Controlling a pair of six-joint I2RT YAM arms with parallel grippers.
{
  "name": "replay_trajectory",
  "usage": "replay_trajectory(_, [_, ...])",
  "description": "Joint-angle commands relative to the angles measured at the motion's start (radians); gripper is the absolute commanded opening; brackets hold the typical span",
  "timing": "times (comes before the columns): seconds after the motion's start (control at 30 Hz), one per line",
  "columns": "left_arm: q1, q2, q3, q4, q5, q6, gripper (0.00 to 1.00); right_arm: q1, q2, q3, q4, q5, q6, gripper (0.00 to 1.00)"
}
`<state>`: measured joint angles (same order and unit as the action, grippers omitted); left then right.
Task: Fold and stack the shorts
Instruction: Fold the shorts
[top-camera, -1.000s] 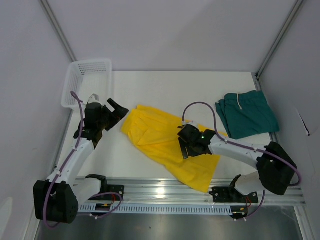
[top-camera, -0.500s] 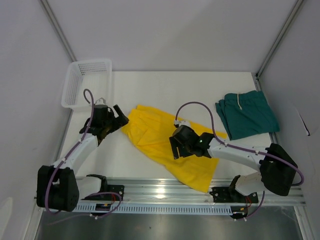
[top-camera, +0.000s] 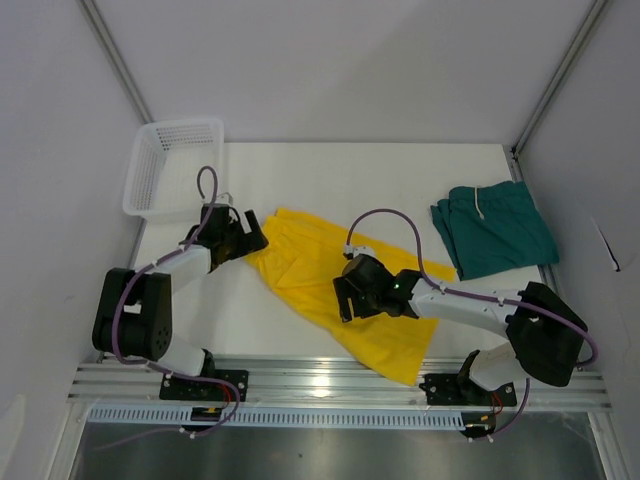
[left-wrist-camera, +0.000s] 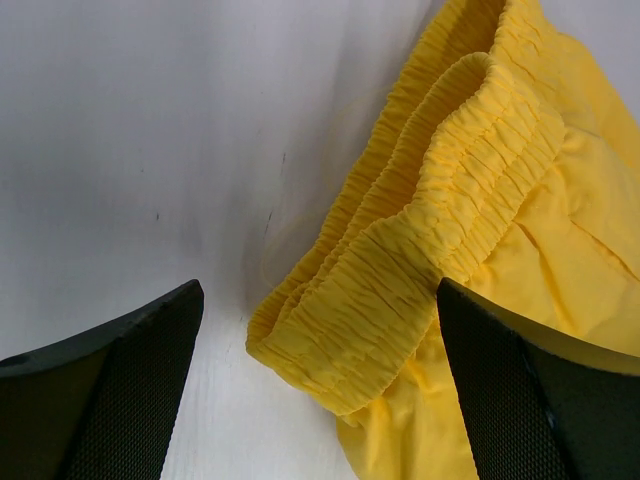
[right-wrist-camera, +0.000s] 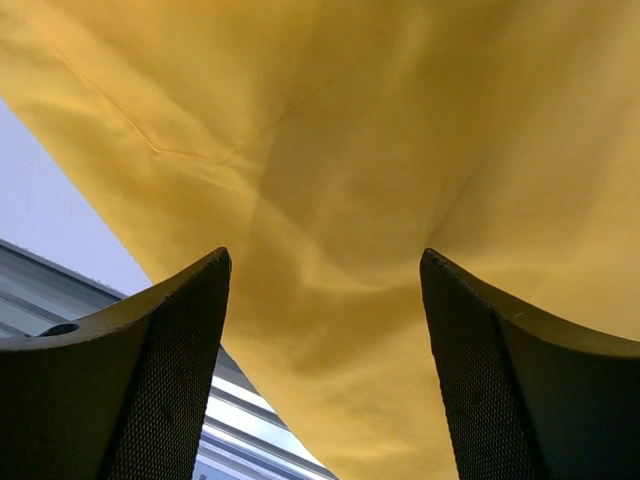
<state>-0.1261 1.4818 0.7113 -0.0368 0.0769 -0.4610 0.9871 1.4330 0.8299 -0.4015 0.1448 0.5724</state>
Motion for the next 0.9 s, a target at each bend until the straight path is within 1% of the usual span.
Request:
replay_trajectory(0.0, [-0.006,0.046,0.068,0.092,0.058,0.062,0.99,0.004,0.013,-0.014,0.043,-0.005,0.014,0.78])
replay_trajectory(0.13, [-0.007,0.101,0.086,0.09,0.129,0.087,0.99,0.002,0.032,-0.011,0.038,-0.01,0.011,0.78])
replay_trajectory(0.2, [-0.018,0.094,0.077,0.1,0.136,0.096,0.99,-0.001,0.033,-0.012,0.038,-0.011,0.009,0.79])
replay_trajectory(0.47, [-0.023,-0.078,-0.055,0.196,0.101,0.085,0.99,-0.005,0.033,-0.032,0.059,-0.024,-0.002,0.8])
replay_trajectory(0.53, [-0.023,-0.101,-0.071,0.228,0.104,0.093,0.99,-0.008,0.044,-0.035,0.058,-0.033,-0.008,0.8])
replay_trajectory(0.6, [-0.023,-0.121,-0.09,0.271,0.145,0.102,0.99,-0.01,0.069,-0.028,0.046,-0.039,-0.016,0.81])
replay_trajectory(0.67, [-0.027,-0.129,-0.102,0.282,0.152,0.111,0.99,-0.011,0.086,-0.017,0.026,-0.03,-0.02,0.81])
replay_trajectory(0.73, [-0.043,-0.118,-0.092,0.256,0.113,0.137,0.99,-0.011,0.098,-0.002,0.004,-0.021,-0.028,0.82])
replay_trajectory(0.87, [-0.082,-0.033,-0.029,0.189,0.057,0.174,0.99,-0.016,0.099,0.017,-0.02,-0.024,-0.04,0.82])
